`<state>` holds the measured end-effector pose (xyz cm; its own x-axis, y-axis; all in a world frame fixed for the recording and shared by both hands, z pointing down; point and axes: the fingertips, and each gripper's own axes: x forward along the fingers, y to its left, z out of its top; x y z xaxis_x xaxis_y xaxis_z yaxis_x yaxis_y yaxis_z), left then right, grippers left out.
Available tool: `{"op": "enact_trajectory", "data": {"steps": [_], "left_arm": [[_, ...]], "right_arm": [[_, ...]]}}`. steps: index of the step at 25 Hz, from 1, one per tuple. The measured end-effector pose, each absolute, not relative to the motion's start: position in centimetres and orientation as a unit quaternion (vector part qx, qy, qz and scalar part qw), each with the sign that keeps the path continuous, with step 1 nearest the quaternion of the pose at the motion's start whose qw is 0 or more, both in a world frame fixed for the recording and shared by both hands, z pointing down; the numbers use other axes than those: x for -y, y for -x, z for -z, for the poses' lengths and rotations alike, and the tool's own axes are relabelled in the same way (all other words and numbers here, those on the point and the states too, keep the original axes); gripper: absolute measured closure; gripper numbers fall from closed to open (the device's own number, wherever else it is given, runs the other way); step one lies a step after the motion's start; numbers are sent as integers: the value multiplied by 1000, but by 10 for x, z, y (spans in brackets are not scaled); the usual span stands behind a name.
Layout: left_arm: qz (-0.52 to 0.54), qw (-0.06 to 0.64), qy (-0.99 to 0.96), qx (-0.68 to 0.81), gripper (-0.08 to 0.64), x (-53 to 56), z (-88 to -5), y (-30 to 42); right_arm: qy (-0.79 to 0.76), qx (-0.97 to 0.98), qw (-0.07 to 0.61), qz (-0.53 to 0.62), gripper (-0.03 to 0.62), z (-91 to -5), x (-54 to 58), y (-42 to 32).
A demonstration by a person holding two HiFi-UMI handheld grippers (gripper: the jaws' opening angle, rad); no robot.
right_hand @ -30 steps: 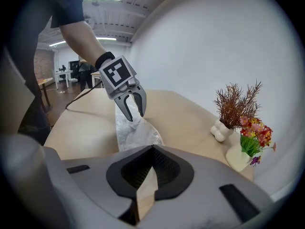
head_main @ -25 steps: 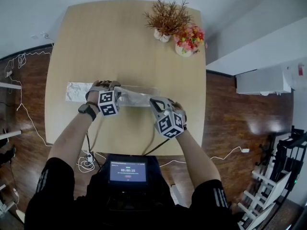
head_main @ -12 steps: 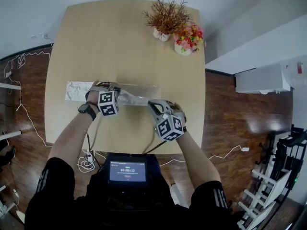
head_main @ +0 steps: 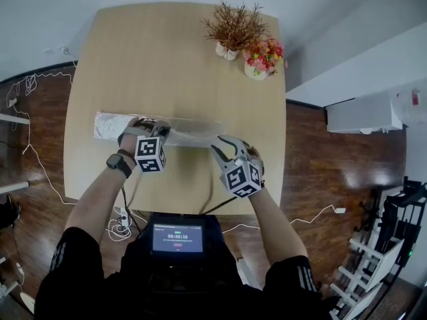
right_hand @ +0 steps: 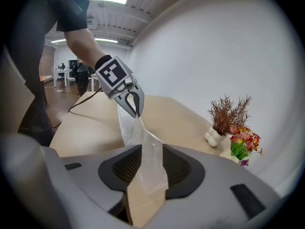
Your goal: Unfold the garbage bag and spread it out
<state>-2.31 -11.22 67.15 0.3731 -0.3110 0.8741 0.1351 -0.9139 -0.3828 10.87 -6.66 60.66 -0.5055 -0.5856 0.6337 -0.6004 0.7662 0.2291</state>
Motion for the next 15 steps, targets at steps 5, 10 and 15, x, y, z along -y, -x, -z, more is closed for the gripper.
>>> {"op": "enact_trajectory", "data": {"steps": [5, 10, 15], "left_arm": [[556, 206, 803, -58, 560, 97, -663, 25], [563, 217, 796, -56, 560, 79, -663, 28], [561, 193, 803, -46, 560, 48, -669, 24]], "right_arm": [[-348, 868, 353, -18, 387, -592, 59, -111], [-349, 863, 365, 17, 385, -571, 49, -106], [-343, 867, 362, 21, 385, -566, 52, -94]]}}
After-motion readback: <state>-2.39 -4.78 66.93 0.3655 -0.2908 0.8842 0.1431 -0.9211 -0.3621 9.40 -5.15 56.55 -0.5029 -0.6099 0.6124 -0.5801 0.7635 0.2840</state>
